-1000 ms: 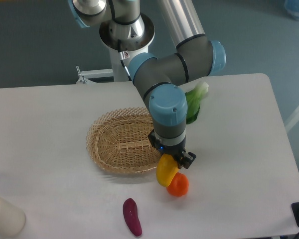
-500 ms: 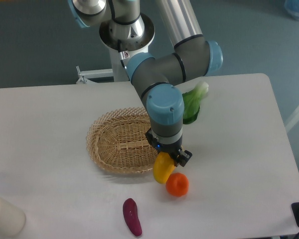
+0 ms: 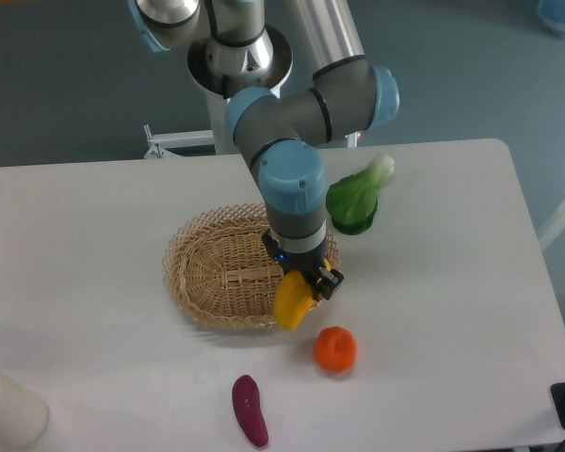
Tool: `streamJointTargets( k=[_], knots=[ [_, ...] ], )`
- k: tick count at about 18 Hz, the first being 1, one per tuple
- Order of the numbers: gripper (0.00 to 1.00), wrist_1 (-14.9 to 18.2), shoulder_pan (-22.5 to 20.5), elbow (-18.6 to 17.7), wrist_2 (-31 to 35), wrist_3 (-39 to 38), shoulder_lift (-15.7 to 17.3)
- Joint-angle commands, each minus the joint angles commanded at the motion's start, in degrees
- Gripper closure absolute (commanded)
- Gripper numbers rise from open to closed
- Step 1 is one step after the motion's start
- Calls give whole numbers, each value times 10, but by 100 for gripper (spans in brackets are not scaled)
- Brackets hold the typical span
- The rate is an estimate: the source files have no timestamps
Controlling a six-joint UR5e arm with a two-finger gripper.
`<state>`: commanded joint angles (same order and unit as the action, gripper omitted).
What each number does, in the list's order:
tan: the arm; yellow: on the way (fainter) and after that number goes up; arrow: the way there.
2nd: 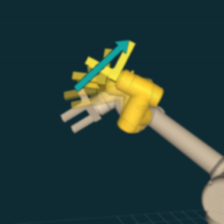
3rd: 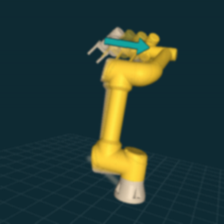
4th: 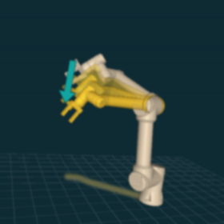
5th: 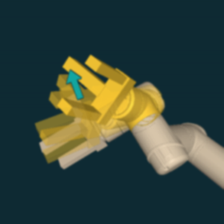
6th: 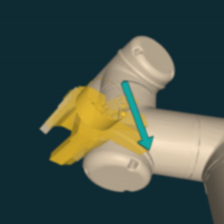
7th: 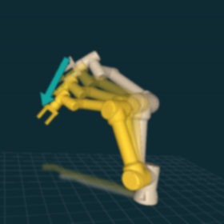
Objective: Place the mango in the basket
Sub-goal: 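Carry the held mango over the wicker basket and lower it, then lower the mango into the basket and open the gripper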
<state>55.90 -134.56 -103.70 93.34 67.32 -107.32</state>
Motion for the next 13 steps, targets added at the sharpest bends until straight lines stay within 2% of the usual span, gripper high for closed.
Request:
streamJointTargets(
  k=[3, 13],
  knots=[
    [52, -5, 23, -23, 3, 1, 9],
    [48, -9, 68, -59, 11, 1, 22]
  ],
)
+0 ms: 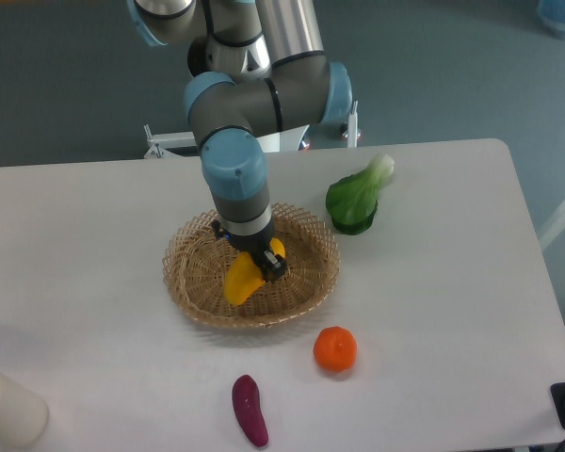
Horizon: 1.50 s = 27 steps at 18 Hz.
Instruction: Place the mango in the basket
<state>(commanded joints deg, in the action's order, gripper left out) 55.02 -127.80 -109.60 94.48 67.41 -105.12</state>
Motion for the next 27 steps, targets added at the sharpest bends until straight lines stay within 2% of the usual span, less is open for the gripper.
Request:
streamJointTargets(
  k=[6, 7, 8, 9, 11, 14, 18, 27],
  knots=[
    [30, -4, 3, -4, 2, 1, 0],
    [23, -4, 3, -4, 1, 1, 1],
    [10, -4, 3, -3, 0, 1, 1],
    [0, -4, 3, -3, -1, -2, 1],
    [0, -6, 3, -3, -3, -6, 2],
    [0, -29, 2, 3, -5, -7, 0],
    [0, -30, -29, 13, -7, 4, 1],
    [0, -21, -80, 92, -18, 29, -24]
  ],
)
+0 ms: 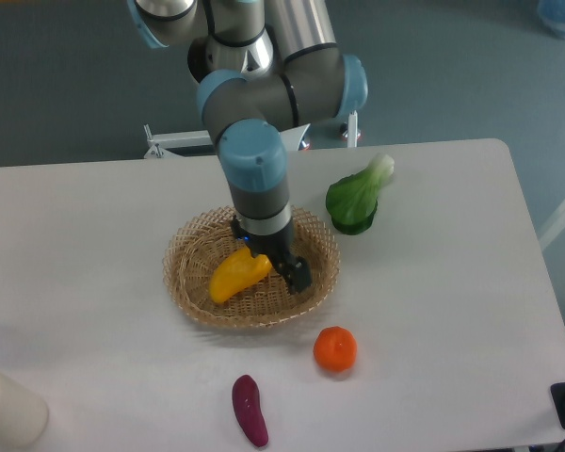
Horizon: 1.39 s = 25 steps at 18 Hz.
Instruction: Place the mango in the basket
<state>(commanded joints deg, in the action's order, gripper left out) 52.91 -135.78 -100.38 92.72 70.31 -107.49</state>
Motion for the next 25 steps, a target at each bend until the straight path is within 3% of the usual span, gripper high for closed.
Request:
streamJointTargets(
  k=[6, 13, 25],
  knots=[
    [0, 4, -21, 40, -19, 1, -19],
    [0, 55, -37, 72, -14, 61, -27],
    [0, 65, -78, 95, -15, 101, -51]
  ],
)
